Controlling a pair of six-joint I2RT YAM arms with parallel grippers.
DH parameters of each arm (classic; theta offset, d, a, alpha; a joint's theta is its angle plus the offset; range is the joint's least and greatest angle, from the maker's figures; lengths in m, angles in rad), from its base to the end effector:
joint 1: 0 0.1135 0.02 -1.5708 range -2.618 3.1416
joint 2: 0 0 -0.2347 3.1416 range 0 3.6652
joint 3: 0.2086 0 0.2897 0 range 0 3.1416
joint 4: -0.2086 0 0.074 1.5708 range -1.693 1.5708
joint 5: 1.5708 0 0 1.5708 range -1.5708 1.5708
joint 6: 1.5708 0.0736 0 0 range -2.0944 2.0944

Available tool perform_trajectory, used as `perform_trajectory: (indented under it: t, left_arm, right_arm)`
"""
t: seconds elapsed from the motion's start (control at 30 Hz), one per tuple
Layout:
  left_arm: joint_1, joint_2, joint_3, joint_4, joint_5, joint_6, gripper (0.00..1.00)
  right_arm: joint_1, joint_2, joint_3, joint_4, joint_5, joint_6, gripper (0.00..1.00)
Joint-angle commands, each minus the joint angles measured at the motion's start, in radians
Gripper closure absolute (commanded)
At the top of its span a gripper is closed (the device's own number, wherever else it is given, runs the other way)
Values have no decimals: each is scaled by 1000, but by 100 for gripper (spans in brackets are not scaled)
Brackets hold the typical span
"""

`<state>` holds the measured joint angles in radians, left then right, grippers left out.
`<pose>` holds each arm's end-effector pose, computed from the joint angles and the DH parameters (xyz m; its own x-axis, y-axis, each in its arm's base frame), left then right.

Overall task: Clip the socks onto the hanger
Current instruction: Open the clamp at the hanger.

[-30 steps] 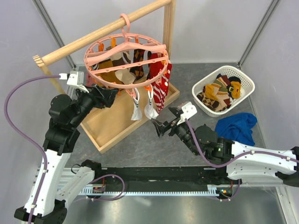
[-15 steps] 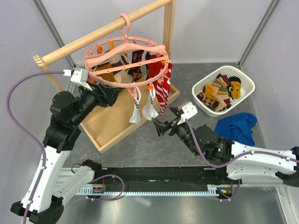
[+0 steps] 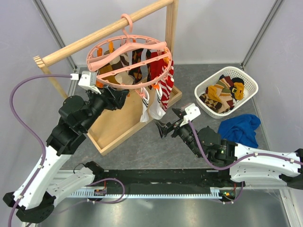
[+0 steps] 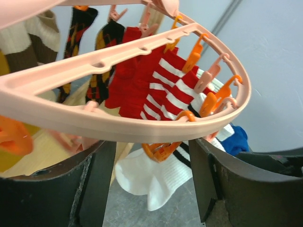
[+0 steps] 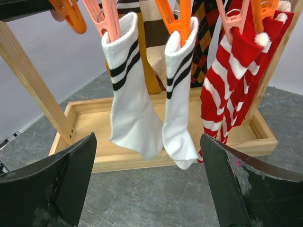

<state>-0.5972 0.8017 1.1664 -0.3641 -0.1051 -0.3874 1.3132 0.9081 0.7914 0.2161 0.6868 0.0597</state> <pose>0.2089 -0.1327 0.4394 -0.1780 -0.3333 -0.9259 0.4377 0.8159 -0.3778 0.1201 0.2727 0.3381 -0.0098 0.1440 -0.9895 -0.5875 0.8000 0.1222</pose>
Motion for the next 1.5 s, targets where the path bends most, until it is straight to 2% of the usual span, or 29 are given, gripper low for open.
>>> perform_trajectory:
  t: [0.0,0.27,0.5,0.77,1.0,1.17,1.47]
  left_arm:
    - [-35,-1,29,36,-182,45,29]
    - [-62,28,32,53,-183,59,29]
    - [-81,42,33,71,-186,73,37]
    - [-90,36,24,99,-228,99,40]
    - [-90,11,-8,143,-150,133,56]
    - [-90,-18,-43,142,-94,108,68]
    - [-90,-58,-83,129,-84,79,90]
  right_arm:
    - [-2,-12,-6,19,20,12,2]
    - [-2,-9,-9,22,23,20,2]
    - [0,2,-9,25,19,23,2]
    - [-2,21,-9,25,11,29,2]
    - [0,14,-14,45,-67,22,2]
    - [-2,21,-6,92,-222,-14,2]
    - [-2,143,63,253,-378,-86,2]
